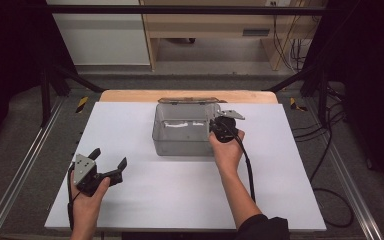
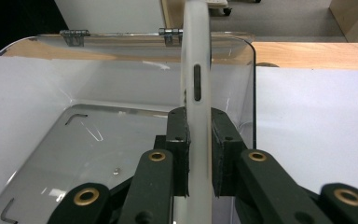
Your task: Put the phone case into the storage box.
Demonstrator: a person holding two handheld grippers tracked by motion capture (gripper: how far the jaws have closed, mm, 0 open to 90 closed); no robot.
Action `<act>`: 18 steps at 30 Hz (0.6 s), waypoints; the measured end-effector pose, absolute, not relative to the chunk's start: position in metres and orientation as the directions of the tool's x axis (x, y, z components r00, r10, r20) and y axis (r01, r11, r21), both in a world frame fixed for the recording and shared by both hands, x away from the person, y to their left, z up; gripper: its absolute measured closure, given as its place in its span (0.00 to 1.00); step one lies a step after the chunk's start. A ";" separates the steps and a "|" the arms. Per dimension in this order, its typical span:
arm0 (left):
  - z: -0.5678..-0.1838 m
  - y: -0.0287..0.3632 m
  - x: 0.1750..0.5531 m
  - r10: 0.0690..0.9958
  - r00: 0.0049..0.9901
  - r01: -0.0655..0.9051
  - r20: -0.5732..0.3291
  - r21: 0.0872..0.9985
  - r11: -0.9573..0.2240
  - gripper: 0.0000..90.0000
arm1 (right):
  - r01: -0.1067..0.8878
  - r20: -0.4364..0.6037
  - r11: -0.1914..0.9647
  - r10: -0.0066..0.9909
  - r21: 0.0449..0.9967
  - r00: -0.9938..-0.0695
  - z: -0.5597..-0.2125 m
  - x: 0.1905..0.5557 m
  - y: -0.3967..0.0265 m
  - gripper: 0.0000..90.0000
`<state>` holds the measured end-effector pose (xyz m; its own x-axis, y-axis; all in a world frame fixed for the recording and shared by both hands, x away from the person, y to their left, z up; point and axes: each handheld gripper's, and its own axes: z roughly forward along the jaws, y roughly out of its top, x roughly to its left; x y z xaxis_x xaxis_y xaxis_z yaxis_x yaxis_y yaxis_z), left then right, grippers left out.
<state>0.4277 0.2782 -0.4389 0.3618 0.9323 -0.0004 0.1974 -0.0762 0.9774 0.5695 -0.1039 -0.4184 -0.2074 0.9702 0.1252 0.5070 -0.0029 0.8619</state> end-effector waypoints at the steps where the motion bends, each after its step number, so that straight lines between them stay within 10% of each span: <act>1: -0.439 0.278 0.428 0.932 0.361 0.197 -0.003 0.978 -0.073 0.03 | 0.508 0.124 -0.002 0.970 0.861 -0.207 -0.418 0.569 -0.104 0.89; 18: -0.439 0.278 0.428 0.932 0.363 0.197 -0.005 0.978 -0.072 0.03 | 0.509 0.107 0.001 0.977 0.861 -0.183 -0.419 0.570 -0.103 0.87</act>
<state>0.4278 0.2778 -0.4390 0.3633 0.9317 -0.0045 0.1973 -0.0722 0.9777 0.5702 -0.1032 -0.4186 -0.1827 0.9773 0.1072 0.5087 0.0007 0.8610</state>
